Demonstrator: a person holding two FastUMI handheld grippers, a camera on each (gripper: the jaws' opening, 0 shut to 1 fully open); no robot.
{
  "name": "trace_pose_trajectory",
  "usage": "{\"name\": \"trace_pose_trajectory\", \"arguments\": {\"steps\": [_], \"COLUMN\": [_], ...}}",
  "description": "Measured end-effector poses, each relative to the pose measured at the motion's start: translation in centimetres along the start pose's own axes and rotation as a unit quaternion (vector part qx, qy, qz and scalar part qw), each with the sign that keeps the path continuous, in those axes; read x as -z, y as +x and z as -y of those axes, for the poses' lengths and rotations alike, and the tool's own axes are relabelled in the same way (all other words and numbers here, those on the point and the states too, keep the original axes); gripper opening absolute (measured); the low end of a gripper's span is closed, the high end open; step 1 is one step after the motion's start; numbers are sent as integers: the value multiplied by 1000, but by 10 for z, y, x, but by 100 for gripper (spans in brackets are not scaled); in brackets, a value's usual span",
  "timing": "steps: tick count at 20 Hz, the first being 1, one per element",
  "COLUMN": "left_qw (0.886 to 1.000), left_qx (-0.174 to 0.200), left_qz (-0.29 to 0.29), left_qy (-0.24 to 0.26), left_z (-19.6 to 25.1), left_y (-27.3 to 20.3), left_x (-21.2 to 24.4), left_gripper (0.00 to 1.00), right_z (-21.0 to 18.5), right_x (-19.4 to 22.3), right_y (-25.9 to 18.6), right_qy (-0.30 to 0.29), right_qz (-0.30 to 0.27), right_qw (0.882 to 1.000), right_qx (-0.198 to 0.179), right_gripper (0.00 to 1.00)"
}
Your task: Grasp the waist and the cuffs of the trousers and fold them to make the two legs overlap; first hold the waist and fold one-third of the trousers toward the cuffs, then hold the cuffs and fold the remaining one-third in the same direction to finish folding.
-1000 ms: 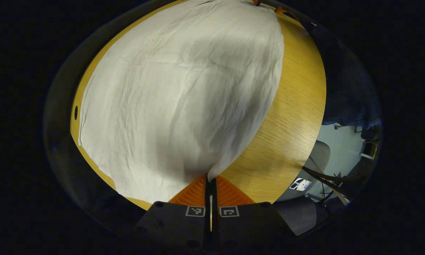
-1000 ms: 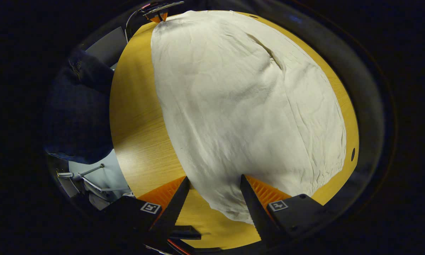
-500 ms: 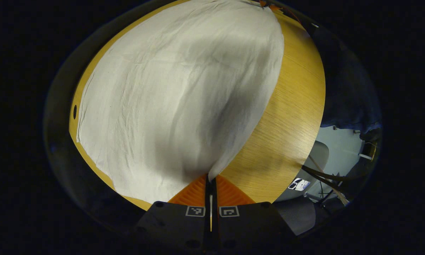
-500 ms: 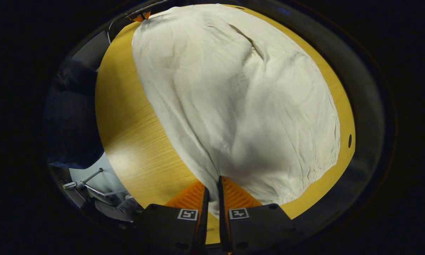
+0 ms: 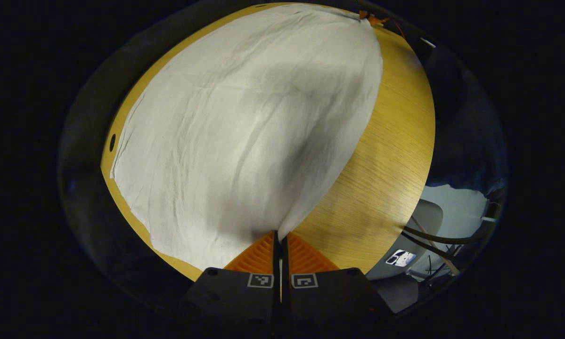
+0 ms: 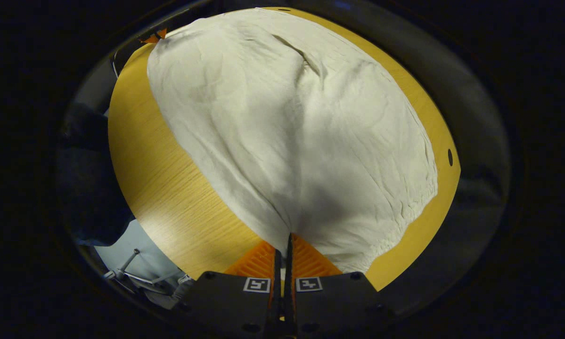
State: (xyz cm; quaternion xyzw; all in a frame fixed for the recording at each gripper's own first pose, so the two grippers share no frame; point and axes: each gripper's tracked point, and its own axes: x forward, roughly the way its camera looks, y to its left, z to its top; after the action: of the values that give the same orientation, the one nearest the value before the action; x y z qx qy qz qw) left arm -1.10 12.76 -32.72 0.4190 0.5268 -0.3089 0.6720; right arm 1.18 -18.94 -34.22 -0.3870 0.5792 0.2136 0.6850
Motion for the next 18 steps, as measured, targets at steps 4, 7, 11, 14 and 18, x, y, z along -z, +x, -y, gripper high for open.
{"name": "trace_pose_trajectory", "arguments": {"steps": [4, 7, 11, 14, 18], "left_qw": [988, 958, 895, 854, 805], "left_qx": [-43, -78, -127, -154, -193], "left_qz": [82, 160, 258, 314, 367], "left_qy": [-122, -226, -340, -386, -424], "left_z": [-2, -12, -48, -87, -155], "left_y": [2, -6, -30, -55, -94], "left_x": [-8, -26, -54, -86, -130], "left_gripper": [0, 0, 0, 0, 0], "right_z": [5, 11, 24, 41, 66], "right_x": [-10, -21, -38, -59, -85], "right_y": [-16, -33, -48, -62, -77], "right_qy": [81, 163, 268, 330, 384], "right_qz": [42, 79, 133, 177, 227], "right_qw": [995, 981, 948, 917, 880], "right_qx": [42, 72, 107, 138, 165], "right_gripper": [6, 6, 6, 6, 5]}}
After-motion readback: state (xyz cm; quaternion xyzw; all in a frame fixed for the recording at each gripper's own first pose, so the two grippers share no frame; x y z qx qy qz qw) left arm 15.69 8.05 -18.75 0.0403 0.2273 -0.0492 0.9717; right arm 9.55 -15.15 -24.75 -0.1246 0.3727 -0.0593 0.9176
